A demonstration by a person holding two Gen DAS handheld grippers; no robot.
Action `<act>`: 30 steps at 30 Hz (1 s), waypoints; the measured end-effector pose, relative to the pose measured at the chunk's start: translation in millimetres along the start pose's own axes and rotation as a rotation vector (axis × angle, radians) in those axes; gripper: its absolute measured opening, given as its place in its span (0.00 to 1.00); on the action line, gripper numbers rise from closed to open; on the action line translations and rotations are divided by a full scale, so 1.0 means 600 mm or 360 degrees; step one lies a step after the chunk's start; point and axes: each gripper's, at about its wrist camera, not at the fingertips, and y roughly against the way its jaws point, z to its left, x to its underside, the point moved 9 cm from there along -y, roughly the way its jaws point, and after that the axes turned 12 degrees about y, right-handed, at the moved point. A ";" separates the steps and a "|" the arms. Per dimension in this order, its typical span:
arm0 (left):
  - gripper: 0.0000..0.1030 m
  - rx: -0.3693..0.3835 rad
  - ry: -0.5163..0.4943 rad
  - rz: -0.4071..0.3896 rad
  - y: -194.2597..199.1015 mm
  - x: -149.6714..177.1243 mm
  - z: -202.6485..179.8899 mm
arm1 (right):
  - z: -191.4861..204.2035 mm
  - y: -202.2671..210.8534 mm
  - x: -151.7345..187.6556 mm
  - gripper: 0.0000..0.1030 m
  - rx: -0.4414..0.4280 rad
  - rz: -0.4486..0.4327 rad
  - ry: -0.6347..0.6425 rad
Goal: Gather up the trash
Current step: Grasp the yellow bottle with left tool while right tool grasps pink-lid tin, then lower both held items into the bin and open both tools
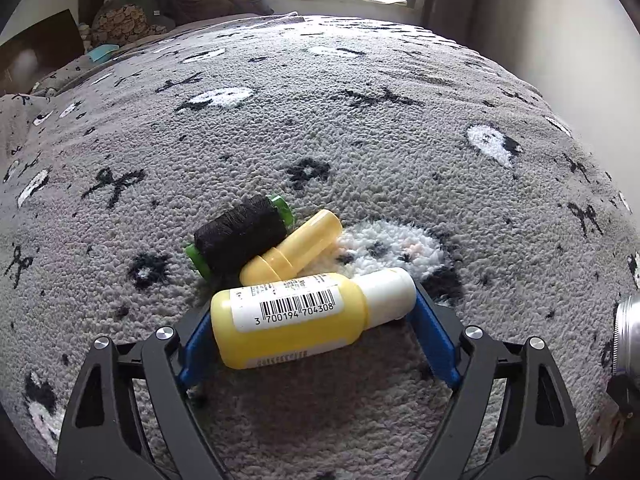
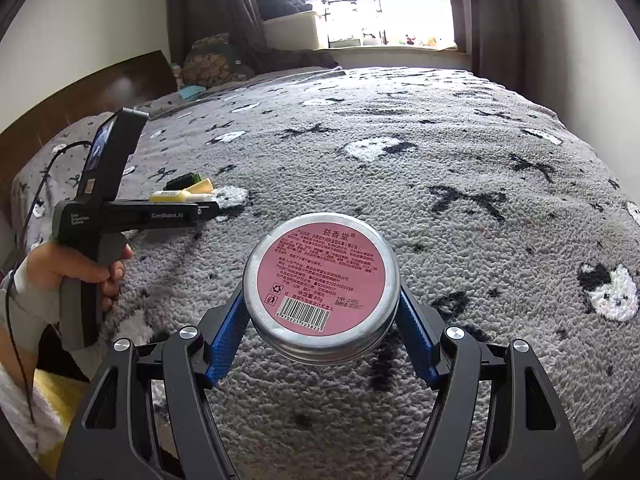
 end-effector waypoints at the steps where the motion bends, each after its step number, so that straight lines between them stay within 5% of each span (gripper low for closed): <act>1: 0.78 0.0002 -0.0001 0.0001 0.001 0.001 0.001 | 0.001 0.001 0.002 0.69 -0.0002 0.0000 -0.0001; 14: 0.78 0.0054 -0.0049 -0.0070 0.087 0.068 0.005 | 0.020 0.062 0.014 0.69 0.0017 -0.0046 0.0060; 30: 0.78 0.0217 -0.0294 -0.0287 0.302 0.181 -0.029 | 0.088 0.196 0.037 0.69 -0.0023 -0.0191 0.0209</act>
